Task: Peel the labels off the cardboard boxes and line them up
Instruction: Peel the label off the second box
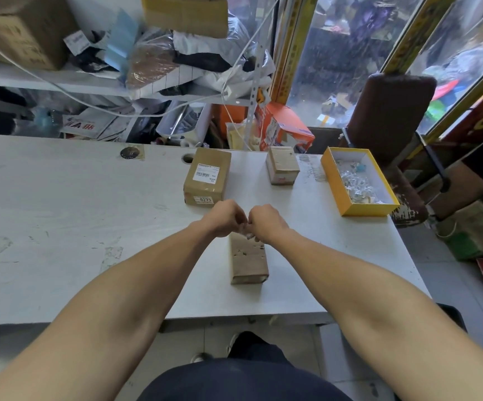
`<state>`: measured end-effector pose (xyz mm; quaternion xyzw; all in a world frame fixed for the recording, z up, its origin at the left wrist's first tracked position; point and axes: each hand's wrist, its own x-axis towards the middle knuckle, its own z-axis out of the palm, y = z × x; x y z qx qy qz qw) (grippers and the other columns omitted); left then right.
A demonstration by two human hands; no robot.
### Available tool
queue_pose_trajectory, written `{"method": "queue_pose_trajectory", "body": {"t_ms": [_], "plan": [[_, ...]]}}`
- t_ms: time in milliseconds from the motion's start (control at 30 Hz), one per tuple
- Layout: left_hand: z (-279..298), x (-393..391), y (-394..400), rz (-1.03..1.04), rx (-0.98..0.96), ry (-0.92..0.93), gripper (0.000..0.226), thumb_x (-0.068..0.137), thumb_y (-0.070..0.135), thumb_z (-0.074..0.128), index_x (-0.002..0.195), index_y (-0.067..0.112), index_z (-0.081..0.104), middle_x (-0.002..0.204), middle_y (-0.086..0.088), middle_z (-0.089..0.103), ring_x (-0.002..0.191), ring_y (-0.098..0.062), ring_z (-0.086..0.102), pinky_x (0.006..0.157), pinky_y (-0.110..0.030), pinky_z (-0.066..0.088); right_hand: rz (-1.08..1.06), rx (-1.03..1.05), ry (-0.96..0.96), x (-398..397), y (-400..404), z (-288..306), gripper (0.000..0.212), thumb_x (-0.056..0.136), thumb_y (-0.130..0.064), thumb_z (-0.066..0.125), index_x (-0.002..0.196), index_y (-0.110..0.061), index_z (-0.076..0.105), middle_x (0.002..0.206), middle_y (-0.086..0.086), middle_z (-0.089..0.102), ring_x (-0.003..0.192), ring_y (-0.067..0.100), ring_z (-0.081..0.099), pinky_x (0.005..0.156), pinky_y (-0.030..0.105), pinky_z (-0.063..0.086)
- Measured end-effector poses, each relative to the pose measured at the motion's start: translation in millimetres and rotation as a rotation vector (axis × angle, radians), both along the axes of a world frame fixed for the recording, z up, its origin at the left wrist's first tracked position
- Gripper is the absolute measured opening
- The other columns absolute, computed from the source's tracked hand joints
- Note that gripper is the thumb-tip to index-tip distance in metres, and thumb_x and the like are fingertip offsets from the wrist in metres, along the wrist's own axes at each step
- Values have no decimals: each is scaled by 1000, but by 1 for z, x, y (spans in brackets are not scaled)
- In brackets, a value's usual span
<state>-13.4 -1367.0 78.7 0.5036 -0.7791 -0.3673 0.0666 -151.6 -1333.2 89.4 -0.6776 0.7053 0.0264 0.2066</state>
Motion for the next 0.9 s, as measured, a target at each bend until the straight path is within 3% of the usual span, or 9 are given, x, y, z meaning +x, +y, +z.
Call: {"method": "queue_pose_trajectory", "body": {"t_ms": [100,233,367,467,600,667,767,900], "plan": [[2,1,2,-1,3,-9,15,79,9,78,94,11,78,89,-5,76,85,-20,70,78,-35,58,-19,-46,25,1,1,0,26,86,-32,68,73,-12,59,75,9,64,67,26,63,64,34,56],[1,5,-1,62,-28,-31,12,78,6,77,87,13,79,85,-5,76,82,-21,70,79,-37,57,-19,11,-138,8,7,-2,27,91,-24,58,66,-15,60,69,4,64,59,22,68,53,29,55],[4,10,-2,132,-1,-31,3,77,11,79,79,13,77,75,-6,74,72,-21,71,64,-33,58,43,15,-158,8,13,-9,8,92,-17,57,92,-11,63,84,10,67,74,24,67,68,38,57],[-1,5,2,190,18,-3,7,81,12,77,76,12,74,70,-8,72,62,-20,68,52,-25,52,88,27,-160,4,19,-3,19,90,-21,60,104,-9,59,95,9,60,79,23,55,63,29,42],[-4,-7,7,189,65,32,8,82,12,78,83,4,76,70,-11,73,52,-14,63,53,-25,56,80,19,-115,-5,25,-2,18,90,-20,61,103,-9,58,99,11,60,77,25,55,62,30,39],[-7,-12,10,199,96,36,15,81,11,79,87,0,72,70,-13,73,54,-17,65,60,-31,60,114,35,-60,-10,27,-2,17,94,-21,57,103,-7,61,101,13,61,80,27,56,63,31,39],[-6,-19,16,219,121,48,18,81,8,77,87,6,60,75,-17,73,64,-28,69,63,-35,58,151,47,-36,-15,29,0,20,96,-16,52,101,-8,69,101,13,66,84,28,63,70,35,50],[-5,-33,17,133,-51,35,8,80,8,75,84,5,69,86,-16,72,83,-29,66,71,-34,51,43,17,-86,-25,27,-4,19,94,-19,55,97,-12,72,96,13,66,84,29,65,77,40,56]]}}
